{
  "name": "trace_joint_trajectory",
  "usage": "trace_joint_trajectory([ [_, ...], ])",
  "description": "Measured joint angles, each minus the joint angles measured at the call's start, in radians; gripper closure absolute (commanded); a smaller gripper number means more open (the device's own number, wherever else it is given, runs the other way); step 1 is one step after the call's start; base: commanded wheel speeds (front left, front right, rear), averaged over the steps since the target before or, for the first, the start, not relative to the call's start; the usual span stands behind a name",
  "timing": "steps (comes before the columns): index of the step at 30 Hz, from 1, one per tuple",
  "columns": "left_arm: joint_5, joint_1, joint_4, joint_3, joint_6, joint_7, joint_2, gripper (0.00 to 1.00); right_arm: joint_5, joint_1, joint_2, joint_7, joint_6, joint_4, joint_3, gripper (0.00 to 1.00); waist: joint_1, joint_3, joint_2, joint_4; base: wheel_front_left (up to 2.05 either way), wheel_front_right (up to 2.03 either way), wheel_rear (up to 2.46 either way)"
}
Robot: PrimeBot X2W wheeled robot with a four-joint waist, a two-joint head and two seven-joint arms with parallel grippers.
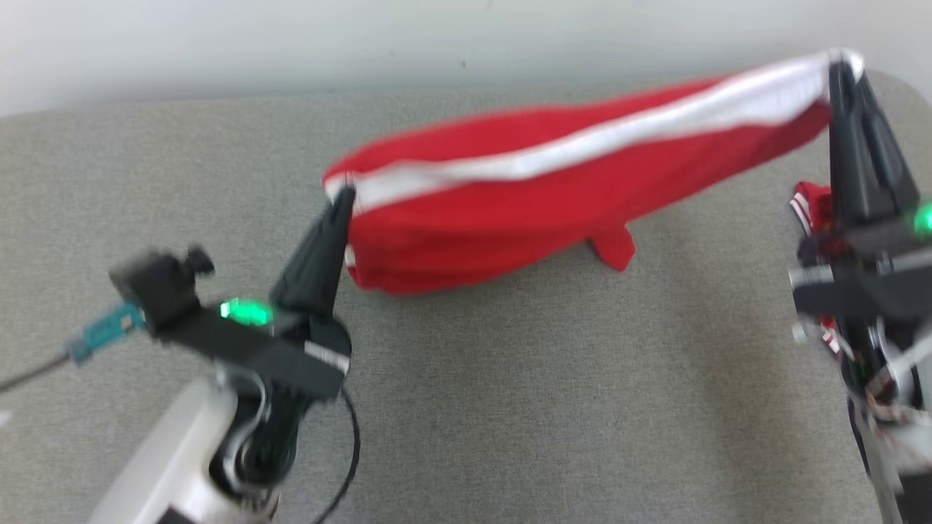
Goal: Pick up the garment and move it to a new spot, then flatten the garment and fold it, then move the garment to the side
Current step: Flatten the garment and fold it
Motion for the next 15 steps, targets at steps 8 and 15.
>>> trace_joint_trajectory([
  [8,-0.06,0.193,-0.102,-0.031,0.0,0.007,0.063,1.0,0.139,0.283,-0.01,0.179,0.0,-0.231,-0.105,1.0,-0.0001,-0.038,0.0,0.005,0.0,0.0,0.0],
  [15,-0.087,0.327,-0.173,-0.048,0.008,0.029,0.127,1.0,0.278,0.492,-0.021,0.362,0.0,-0.322,-0.158,1.0,-0.0001,-0.057,0.0,0.004,0.0,0.0,0.0],
])
